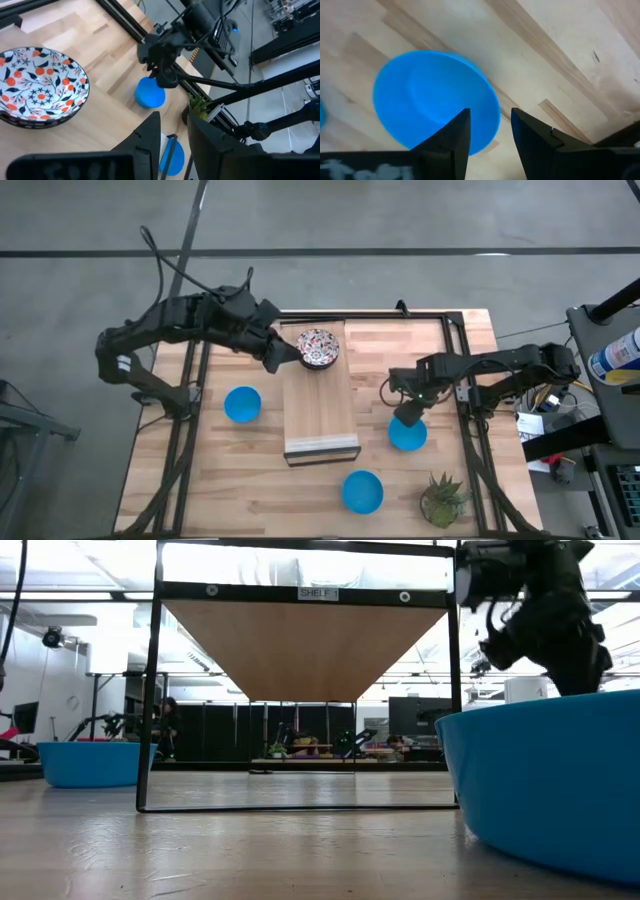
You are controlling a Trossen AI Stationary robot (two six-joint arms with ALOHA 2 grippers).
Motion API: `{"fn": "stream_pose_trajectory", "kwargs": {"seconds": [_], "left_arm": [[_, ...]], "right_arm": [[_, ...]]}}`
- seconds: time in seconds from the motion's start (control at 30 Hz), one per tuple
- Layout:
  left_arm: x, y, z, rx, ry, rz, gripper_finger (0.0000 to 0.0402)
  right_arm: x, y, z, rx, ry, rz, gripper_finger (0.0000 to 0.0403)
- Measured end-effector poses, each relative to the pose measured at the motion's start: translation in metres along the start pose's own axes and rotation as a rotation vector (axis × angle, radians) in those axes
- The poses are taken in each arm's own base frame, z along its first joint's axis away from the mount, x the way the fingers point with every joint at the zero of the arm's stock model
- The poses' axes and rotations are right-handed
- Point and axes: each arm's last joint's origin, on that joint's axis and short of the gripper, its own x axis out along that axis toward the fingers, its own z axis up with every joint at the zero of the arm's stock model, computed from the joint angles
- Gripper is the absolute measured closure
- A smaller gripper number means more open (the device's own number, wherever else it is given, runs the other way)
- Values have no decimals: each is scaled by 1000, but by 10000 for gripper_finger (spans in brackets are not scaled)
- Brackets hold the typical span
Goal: Pick & Place Mini bowls
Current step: Put the right blue bowl on the shelf
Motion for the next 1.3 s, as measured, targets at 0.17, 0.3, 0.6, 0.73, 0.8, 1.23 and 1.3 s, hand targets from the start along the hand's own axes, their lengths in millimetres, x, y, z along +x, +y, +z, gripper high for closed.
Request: {"fn": "stream_pose_trajectory", "kwargs": {"seconds": [0.17, 0.3, 0.6, 0.73, 0.8, 1.23, 1.3], "left_arm": [[-3, -3, 2, 7, -26, -31, 313], [-5, -4, 3, 11, -39, -43, 313], [-5, -4, 3, -14, -43, -45, 313], [-5, -6, 5, -19, -63, -63, 313], [-5, -7, 5, -19, -67, -67, 313], [-5, -7, 5, -24, -66, -68, 313], [-5, -7, 5, -20, -67, -68, 313]], "right_arm": [[15, -7, -3, 3, 26, -27, 276], [22, -9, -3, -5, 15, -14, 281], [37, -12, -2, -31, -12, 14, 291], [42, -15, -4, -33, -2, 4, 297], [44, -16, -4, -43, 4, 0, 302], [43, -13, -5, -63, 45, 71, 391], [40, -11, -4, -62, 50, 79, 393]]}}
